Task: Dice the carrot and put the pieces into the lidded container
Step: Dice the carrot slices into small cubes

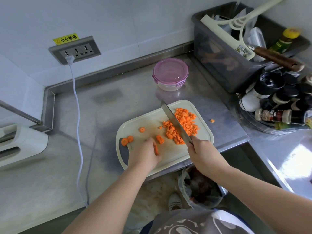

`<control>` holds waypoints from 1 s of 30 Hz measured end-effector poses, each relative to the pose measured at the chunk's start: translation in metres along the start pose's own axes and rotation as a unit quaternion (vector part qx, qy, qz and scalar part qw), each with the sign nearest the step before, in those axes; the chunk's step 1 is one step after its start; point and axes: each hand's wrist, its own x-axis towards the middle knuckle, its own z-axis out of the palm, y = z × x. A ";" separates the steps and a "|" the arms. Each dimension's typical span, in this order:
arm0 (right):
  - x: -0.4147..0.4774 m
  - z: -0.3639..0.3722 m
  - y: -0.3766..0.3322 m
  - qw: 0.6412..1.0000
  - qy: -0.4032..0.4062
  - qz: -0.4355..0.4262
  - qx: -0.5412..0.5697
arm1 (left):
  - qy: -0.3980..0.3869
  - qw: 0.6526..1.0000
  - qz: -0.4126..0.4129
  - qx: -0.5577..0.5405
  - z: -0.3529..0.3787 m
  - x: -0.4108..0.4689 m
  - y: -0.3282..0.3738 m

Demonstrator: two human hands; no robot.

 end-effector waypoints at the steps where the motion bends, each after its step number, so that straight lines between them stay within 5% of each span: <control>1: 0.000 0.000 0.001 1.000 0.002 0.001 0.001 | 0.004 0.997 0.046 0.068 -0.002 -0.003 0.001; 4: 0.001 -0.001 0.003 1.000 0.004 0.008 0.004 | 0.022 0.954 0.167 0.247 -0.003 -0.007 0.008; 9: 0.001 -0.001 0.003 1.000 0.007 0.007 0.006 | -0.022 0.916 0.238 0.323 -0.008 -0.004 0.017; 13: 0.002 -0.001 0.002 1.000 0.012 0.006 0.011 | -0.031 0.959 0.211 0.188 -0.011 -0.005 0.004; 17: 0.002 -0.004 0.004 1.000 0.019 0.007 0.020 | -0.014 0.995 0.087 0.040 -0.011 -0.009 -0.009; 30: 0.004 -0.009 0.006 0.999 0.031 0.017 0.023 | 0.061 0.994 0.084 -0.035 0.024 0.005 0.005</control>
